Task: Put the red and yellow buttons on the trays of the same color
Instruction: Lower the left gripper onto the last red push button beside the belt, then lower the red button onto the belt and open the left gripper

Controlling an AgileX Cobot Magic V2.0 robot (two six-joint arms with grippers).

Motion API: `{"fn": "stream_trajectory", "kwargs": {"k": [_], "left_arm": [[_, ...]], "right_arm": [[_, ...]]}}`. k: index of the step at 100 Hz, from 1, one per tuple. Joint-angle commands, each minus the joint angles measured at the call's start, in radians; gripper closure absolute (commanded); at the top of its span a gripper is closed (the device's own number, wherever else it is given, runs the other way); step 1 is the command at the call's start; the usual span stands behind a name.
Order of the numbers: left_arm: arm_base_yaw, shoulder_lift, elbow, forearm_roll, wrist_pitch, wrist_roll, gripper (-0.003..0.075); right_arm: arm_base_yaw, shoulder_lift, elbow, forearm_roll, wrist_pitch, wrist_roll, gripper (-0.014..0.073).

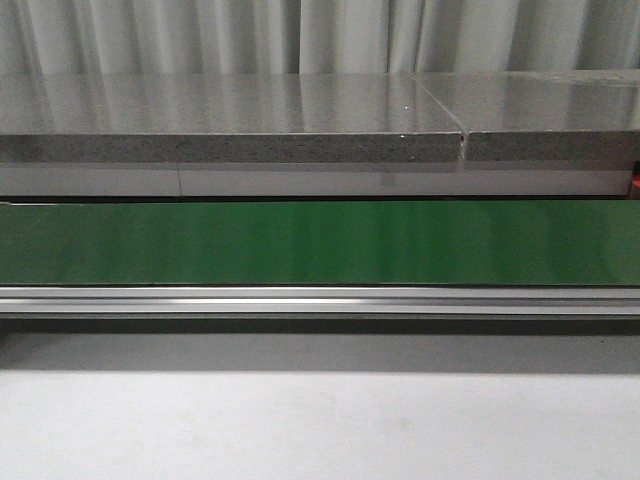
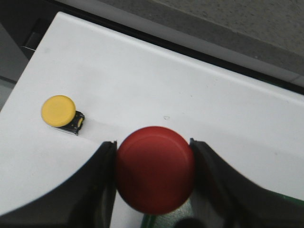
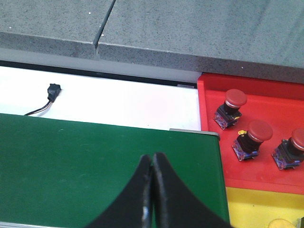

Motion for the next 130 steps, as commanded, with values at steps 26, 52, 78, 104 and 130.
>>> {"fn": "stream_trajectory", "kwargs": {"k": [26,52,78,104,130], "left_arm": [[-0.12,-0.081,0.137,0.02,-0.075,0.021,0.0739],[-0.187,-0.081,0.256,0.031,-0.161,0.021,0.0739],[-0.194,-0.081,0.334,0.049,-0.229,0.028,0.0739],[-0.21,-0.081,0.34,0.049,-0.229,0.05,0.0662],[-0.296,-0.081,0.34,0.049,-0.229,0.05,0.0179]], "right_arm": [[0.001,-0.006,-0.025,0.014,-0.072,-0.012,0.0662],[0.001,-0.006,-0.025,0.014,-0.072,-0.012,0.0662],[0.001,-0.006,-0.025,0.014,-0.072,-0.012,0.0662],[0.001,-0.006,-0.025,0.014,-0.072,-0.012,0.0662],[0.001,-0.006,-0.025,0.014,-0.072,-0.012,0.0662]]}}
